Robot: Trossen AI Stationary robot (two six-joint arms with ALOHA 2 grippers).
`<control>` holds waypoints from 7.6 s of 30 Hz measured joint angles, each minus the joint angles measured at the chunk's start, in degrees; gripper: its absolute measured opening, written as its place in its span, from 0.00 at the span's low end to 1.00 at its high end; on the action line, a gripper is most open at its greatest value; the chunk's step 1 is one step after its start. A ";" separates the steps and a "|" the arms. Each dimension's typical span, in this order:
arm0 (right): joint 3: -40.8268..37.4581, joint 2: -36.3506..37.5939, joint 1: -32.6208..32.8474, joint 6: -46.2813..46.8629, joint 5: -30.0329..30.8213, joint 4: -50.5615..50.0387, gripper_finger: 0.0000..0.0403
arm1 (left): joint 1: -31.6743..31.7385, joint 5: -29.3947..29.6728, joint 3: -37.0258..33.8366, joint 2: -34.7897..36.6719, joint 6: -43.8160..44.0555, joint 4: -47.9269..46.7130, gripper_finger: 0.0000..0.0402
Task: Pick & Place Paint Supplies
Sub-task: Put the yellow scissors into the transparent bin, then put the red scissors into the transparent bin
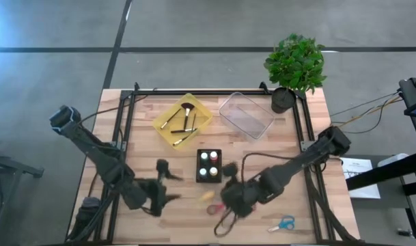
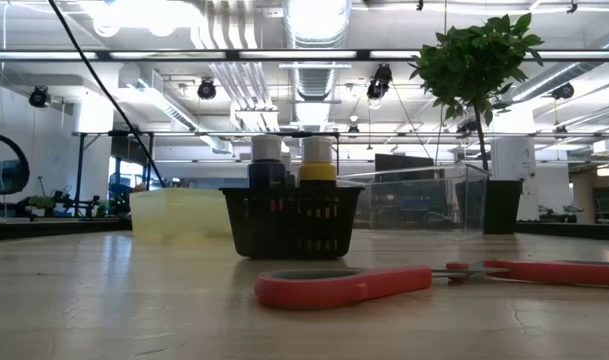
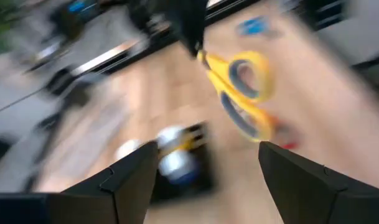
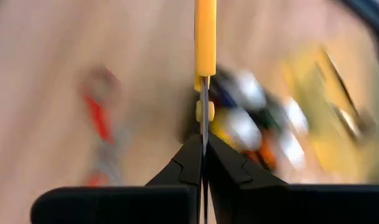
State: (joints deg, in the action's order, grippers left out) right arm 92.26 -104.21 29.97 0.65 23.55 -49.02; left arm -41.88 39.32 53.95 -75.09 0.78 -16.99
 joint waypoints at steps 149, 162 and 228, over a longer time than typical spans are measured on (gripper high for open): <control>-24.12 -7.34 -1.29 13.09 -15.80 26.93 0.42 | 5.18 6.04 -4.74 1.36 6.94 1.78 0.71; -24.24 -8.21 -1.42 15.72 -18.25 27.11 0.42 | 5.18 6.04 -4.79 1.36 6.94 1.98 0.71; -25.29 32.42 -34.86 -2.33 -6.09 8.05 0.26 | 5.20 6.04 -4.81 1.36 6.85 2.09 0.71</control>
State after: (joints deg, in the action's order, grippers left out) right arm 66.97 -71.78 -4.89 -1.69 17.46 -40.97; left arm -36.68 45.36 49.15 -73.73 7.64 -14.90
